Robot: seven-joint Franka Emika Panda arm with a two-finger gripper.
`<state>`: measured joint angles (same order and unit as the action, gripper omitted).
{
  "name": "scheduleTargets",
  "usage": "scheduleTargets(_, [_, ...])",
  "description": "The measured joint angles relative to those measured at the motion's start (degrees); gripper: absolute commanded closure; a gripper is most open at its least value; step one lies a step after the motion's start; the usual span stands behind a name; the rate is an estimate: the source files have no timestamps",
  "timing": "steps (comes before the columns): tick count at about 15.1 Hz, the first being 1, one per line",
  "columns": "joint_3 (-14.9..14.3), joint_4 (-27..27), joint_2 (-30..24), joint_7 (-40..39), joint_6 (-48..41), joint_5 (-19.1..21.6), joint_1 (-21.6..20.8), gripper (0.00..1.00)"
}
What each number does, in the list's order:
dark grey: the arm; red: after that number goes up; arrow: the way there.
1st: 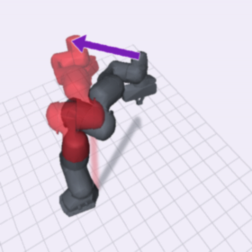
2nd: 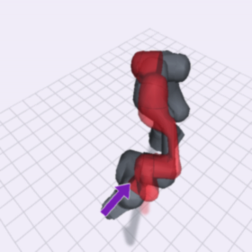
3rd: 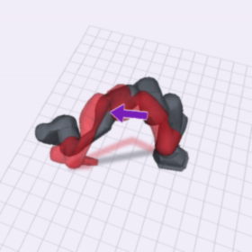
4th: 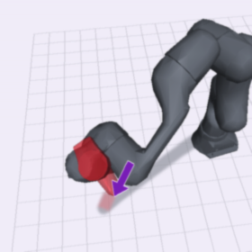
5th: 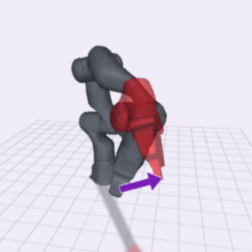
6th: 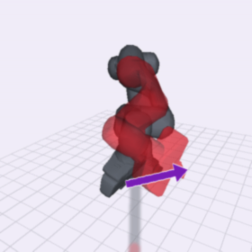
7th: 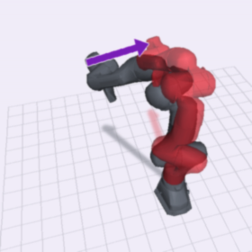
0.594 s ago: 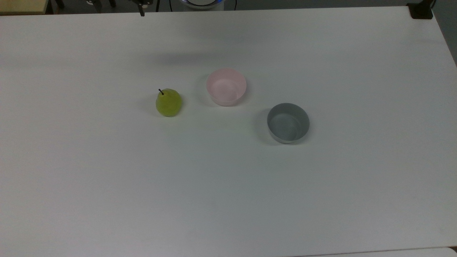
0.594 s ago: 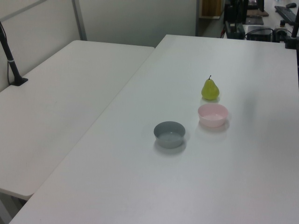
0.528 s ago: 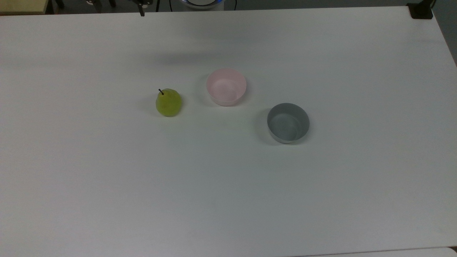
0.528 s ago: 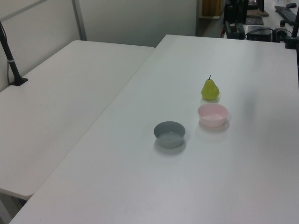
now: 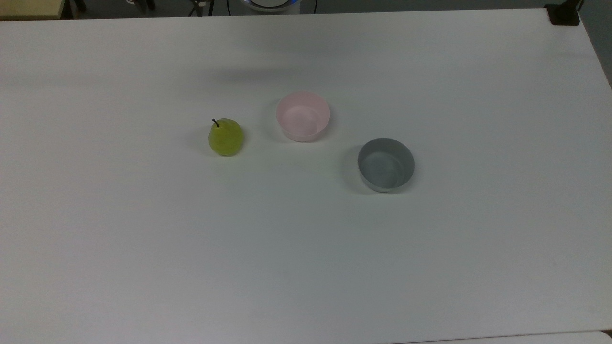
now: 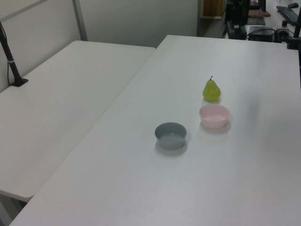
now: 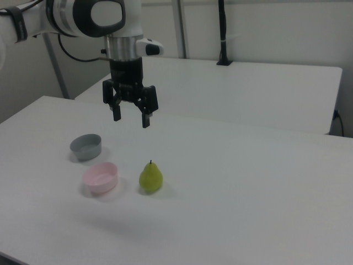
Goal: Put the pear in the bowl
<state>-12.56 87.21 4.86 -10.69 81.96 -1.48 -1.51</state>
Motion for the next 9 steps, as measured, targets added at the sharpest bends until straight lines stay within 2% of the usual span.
scheduleTargets(9, [-0.05, -0.08, 0.00, -2.92, -0.03, 2.67, 1.00, 0.00])
